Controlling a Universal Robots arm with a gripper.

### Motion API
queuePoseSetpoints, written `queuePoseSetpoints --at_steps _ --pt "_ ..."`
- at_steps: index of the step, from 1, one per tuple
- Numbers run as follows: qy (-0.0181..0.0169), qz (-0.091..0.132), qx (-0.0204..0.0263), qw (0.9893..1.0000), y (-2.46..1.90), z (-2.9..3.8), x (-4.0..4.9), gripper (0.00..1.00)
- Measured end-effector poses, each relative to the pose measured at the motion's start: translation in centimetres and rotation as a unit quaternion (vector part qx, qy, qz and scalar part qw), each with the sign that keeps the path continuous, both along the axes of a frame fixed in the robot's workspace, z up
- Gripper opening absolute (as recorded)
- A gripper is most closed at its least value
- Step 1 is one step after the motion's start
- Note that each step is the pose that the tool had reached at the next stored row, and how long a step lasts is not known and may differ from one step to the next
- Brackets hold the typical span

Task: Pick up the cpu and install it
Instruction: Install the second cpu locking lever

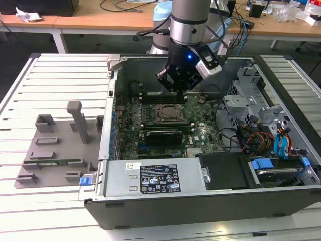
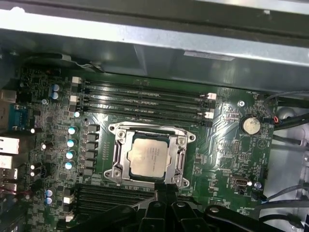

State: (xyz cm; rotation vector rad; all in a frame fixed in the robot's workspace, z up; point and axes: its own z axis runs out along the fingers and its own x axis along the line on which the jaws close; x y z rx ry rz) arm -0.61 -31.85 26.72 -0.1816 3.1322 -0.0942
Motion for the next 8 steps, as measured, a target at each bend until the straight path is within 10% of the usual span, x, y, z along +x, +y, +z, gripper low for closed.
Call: queuePoseSetpoints --at_steps 8 --pt "0.0 0.0 0.0 1.0 -0.94 0.0 0.0 0.11"
